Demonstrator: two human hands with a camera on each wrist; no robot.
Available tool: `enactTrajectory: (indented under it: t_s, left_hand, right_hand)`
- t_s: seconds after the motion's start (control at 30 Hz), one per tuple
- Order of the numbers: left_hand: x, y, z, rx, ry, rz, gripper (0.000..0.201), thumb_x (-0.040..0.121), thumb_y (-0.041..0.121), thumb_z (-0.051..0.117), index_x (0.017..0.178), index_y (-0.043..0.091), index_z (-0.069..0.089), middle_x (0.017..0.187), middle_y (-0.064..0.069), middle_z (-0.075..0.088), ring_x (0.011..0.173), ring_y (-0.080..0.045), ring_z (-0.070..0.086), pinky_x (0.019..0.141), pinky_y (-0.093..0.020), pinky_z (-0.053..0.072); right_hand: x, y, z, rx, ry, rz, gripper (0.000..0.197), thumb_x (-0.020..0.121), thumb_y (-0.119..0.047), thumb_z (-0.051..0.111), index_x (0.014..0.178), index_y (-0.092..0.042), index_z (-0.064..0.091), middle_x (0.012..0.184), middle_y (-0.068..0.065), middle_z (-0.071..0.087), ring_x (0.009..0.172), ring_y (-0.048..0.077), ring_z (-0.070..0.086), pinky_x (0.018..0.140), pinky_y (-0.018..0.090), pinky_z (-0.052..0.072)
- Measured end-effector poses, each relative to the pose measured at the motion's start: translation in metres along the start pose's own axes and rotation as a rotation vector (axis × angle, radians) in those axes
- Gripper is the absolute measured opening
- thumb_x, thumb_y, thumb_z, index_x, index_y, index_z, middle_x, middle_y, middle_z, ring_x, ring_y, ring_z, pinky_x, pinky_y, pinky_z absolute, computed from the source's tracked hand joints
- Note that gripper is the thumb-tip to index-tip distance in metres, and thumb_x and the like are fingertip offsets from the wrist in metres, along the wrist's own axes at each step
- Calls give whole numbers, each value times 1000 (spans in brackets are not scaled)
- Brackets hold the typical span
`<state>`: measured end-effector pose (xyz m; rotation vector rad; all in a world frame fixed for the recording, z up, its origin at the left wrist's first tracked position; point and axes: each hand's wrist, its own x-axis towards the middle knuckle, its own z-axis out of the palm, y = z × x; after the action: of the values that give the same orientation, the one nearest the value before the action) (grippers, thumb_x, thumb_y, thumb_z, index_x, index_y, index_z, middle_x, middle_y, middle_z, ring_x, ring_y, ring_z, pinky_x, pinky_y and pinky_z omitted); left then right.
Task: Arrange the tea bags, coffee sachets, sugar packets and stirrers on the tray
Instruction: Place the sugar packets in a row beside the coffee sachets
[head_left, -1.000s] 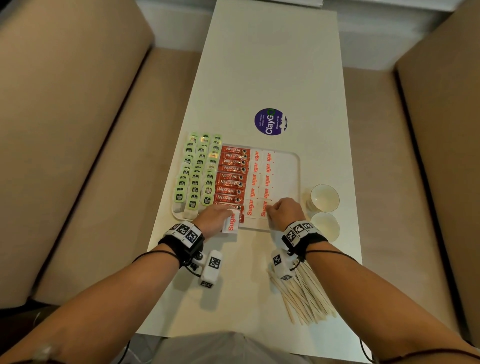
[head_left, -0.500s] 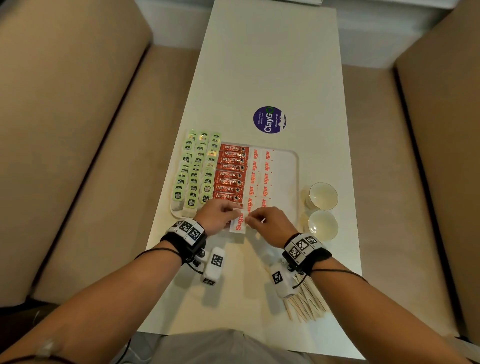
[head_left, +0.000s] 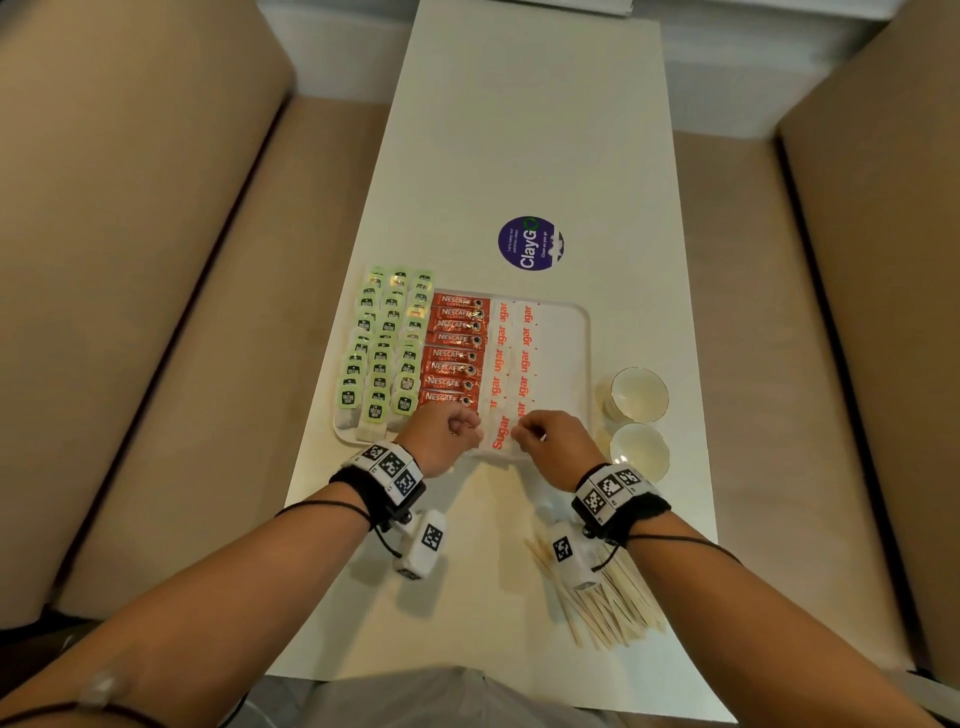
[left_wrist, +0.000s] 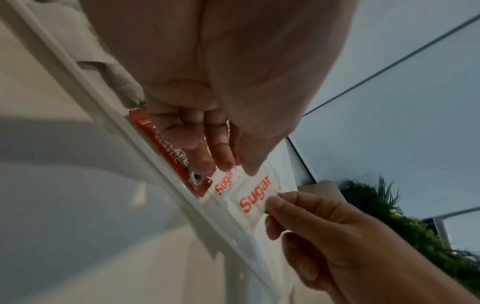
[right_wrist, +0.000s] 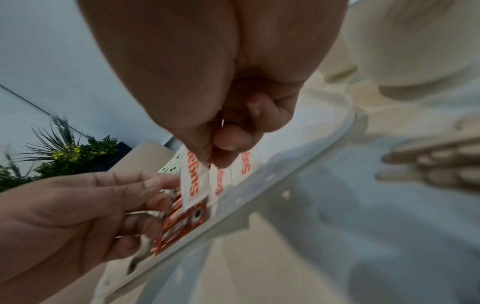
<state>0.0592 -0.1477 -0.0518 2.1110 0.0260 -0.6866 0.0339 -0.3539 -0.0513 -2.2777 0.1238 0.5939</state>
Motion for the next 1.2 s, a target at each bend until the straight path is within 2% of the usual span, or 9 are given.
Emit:
enactTrajectory:
  t_s: [0.17,0.33,0.43,0.53,0.63,0.73,0.87,1.03,1.2]
  left_hand:
    - [9,3,-3,163,44,40,12,92,18,69,102,14,73,78,11,63,77,-11,60,73,-23,46]
    - [17,1,0,282,-1,76,23,89,22,73,111,20,68,76,5,64,69,-12,59,72,-30,54]
    - [18,4,2,357,-28,113,37,88,23,74,124,23,63,84,6,64,77,-14,60,78,-31,53]
    - [21,9,3,412,-45,126,45,89,23,72,132,25,59,101,-3,71,89,-21,66,83,-33,54]
    - [24,13,5,439,-59,133,47,91,22,70,136,26,57,108,-6,71,86,-21,63,81,-31,53]
    - [27,15,6,474,-94,135,50,93,23,66,142,25,54,121,-7,69,107,-25,64,94,-34,52]
    - [27,18,8,556,-157,147,50,96,22,57,146,24,48,140,-6,60,123,-27,58,101,-33,48]
    - [27,19,8,578,-165,147,43,96,20,54,139,20,50,139,-6,59,119,-27,59,97,-35,51]
    - [28,18,9,635,-168,148,48,96,23,55,143,23,45,133,-8,63,111,-30,63,91,-39,54]
  right_hand:
    - [17,14,-6,-30,69,61,19,103,-25,55,87,-22,66,110,3,74,86,16,66,75,26,51]
    - [21,11,1,-73,-13,80,23,103,-27,55,83,-25,67,111,1,74,90,16,67,78,28,53]
    - [22,9,7,-96,-27,109,23,101,-28,56,83,-23,69,108,-1,75,88,16,69,82,33,59]
    - [24,6,10,-137,-24,134,24,99,-30,57,90,-17,75,106,-2,76,85,16,71,81,36,62]
    - [25,4,10,-165,-4,163,24,98,-30,59,84,-19,75,102,-3,76,81,16,72,76,36,63]
    - [26,0,11,-209,3,182,24,97,-31,60,90,-17,77,100,-4,76,80,15,72,76,34,63]
    - [29,-1,11,-227,6,193,23,98,-31,59,92,-18,77,98,-5,75,78,14,71,75,33,63]
    - [31,-3,12,-283,-1,190,24,97,-34,57,91,-20,76,94,-6,74,75,14,71,72,33,64]
    - [30,-1,11,-294,2,201,21,94,-35,62,89,-20,76,96,-5,75,79,16,70,76,37,62]
